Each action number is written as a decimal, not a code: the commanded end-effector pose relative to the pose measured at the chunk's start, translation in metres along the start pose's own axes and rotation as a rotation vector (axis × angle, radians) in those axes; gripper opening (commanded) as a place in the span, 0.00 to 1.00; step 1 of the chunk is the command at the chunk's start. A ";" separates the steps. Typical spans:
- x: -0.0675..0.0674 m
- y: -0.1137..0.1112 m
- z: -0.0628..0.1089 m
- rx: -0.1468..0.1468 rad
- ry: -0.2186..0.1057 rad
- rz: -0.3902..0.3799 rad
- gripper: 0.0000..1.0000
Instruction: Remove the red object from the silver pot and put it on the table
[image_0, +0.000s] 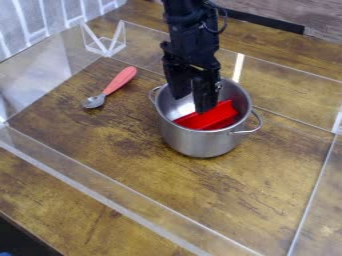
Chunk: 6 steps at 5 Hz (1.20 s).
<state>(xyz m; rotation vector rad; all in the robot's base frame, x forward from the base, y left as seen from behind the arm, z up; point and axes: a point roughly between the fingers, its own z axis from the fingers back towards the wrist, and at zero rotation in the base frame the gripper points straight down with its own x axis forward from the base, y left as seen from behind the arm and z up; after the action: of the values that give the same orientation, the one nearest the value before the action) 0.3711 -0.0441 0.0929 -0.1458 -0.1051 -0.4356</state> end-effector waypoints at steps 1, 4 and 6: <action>0.003 -0.001 0.006 0.008 -0.042 -0.015 1.00; 0.002 0.001 -0.026 -0.018 -0.014 -0.016 0.00; 0.001 -0.004 -0.011 -0.002 -0.043 -0.020 0.00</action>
<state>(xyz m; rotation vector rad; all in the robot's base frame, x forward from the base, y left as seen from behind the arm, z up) 0.3692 -0.0469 0.0557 -0.1692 -0.0779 -0.4342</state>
